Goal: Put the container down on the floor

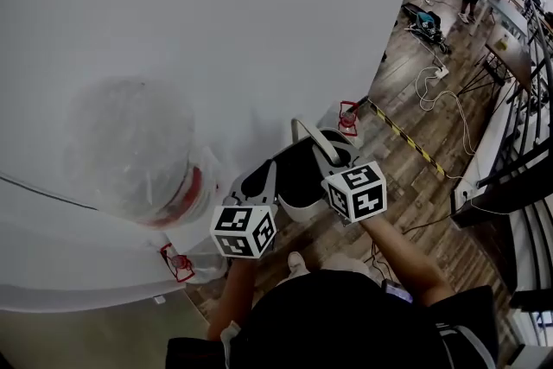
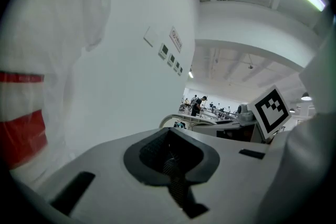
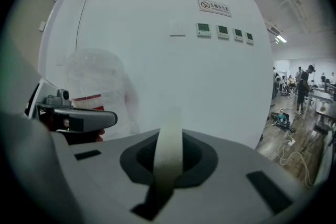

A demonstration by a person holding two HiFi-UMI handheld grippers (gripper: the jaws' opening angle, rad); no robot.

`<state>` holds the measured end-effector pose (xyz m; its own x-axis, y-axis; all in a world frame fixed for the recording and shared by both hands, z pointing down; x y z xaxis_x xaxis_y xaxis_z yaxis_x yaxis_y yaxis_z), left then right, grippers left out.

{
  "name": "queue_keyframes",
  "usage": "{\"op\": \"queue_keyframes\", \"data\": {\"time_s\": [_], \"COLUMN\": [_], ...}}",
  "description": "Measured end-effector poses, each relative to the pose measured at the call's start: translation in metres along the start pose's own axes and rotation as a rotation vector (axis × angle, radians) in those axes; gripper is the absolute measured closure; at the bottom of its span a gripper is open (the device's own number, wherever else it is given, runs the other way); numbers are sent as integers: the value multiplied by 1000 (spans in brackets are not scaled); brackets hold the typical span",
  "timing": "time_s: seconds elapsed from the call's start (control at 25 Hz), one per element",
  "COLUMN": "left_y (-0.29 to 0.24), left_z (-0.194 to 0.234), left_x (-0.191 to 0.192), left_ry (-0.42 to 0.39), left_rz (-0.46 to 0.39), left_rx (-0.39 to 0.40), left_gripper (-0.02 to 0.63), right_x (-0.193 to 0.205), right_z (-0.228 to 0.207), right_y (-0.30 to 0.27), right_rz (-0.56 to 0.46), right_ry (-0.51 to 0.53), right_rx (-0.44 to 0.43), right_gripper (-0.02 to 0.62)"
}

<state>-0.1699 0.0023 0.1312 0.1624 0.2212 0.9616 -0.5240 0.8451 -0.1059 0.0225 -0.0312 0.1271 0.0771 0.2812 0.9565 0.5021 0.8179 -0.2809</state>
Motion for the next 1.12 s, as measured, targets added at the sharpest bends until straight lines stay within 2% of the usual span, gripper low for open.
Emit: {"op": "queue_keyframes", "data": {"time_s": [0.28,0.68,0.96,1.12], "left_y": [-7,-33,-58,-67], "left_z": [12,18,54,59], "left_x": [18,63,118,122], "left_ry": [43,103,160,178], "left_rz": [32,133,228,258], "left_rx": [-10,-39,-81,-102], "left_gripper": [592,592,592,592], "right_x": [17,58,110,122], "right_z": [-7,-30,-38,-50], "right_y": [-12,-48,-99,-112], "right_rz": [47,150,253,296], "right_ry": [-12,-59,-82,-81], "right_rx": [18,-5,-18,-27], "right_gripper": [565,565,565,565]}}
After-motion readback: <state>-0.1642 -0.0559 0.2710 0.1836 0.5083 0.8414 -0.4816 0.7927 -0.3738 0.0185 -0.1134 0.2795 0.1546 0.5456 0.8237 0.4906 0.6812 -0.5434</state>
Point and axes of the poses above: the fingertips, and each gripper's own axes: y backward along the fingers, z to its left, x out of its underside, the point moved 9 cm from there along y, backward along the fingers, and after that the axes turned 6 degrees about -z, right-handed, at the moved point
